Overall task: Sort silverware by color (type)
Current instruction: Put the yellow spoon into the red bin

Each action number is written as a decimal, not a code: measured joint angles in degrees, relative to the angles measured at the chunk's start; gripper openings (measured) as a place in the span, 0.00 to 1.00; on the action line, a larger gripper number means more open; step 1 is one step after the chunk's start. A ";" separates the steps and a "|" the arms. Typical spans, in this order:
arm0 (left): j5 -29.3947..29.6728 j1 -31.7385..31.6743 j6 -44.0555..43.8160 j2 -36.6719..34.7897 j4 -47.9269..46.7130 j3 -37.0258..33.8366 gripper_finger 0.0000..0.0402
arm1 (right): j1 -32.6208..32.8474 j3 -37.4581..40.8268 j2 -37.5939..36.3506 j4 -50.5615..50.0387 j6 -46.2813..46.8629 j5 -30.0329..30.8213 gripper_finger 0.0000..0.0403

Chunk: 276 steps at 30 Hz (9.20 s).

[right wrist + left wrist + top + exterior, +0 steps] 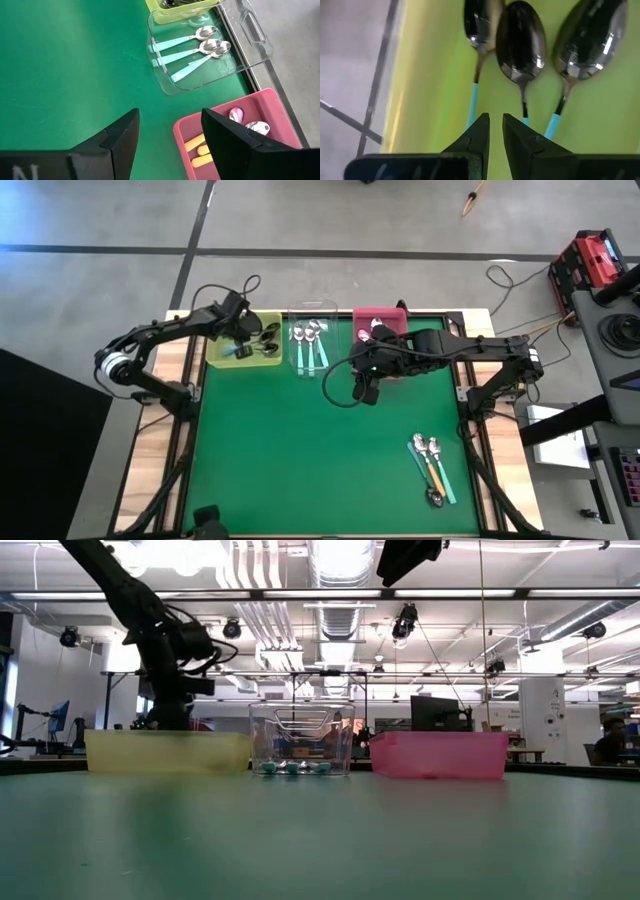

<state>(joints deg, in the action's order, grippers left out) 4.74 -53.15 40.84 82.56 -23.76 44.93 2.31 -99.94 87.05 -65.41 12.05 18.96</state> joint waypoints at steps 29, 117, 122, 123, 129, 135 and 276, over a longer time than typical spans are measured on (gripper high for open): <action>-3.05 9.62 -26.94 -12.57 3.61 -5.09 0.09 | 0.17 0.00 0.11 0.59 6.33 -2.02 0.51; -2.81 59.34 -32.46 -41.87 38.10 -9.33 0.09 | 33.97 46.36 0.61 10.38 79.29 -33.09 0.51; -2.76 59.34 -32.31 -41.79 37.95 -9.34 0.09 | 33.94 48.58 -0.49 10.45 79.47 -33.00 0.51; -2.74 59.32 -32.32 -41.76 37.95 -9.35 0.09 | 33.94 48.79 -0.52 10.38 79.47 -32.96 0.51; -2.70 59.32 -31.61 -41.72 37.95 -9.33 0.09 | 33.94 50.28 -0.52 12.16 79.45 -32.94 0.51; -2.68 59.32 -31.02 -41.72 37.88 -9.35 0.09 | 33.94 50.60 -0.52 14.01 79.47 -32.44 0.51; -2.15 59.30 -20.77 -48.91 28.73 -9.38 0.09 | -46.58 8.48 19.65 -3.65 20.14 -16.42 0.07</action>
<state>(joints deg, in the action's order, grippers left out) 2.59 6.15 20.08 33.65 4.97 35.55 -44.27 -91.46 106.69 -69.06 32.19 2.54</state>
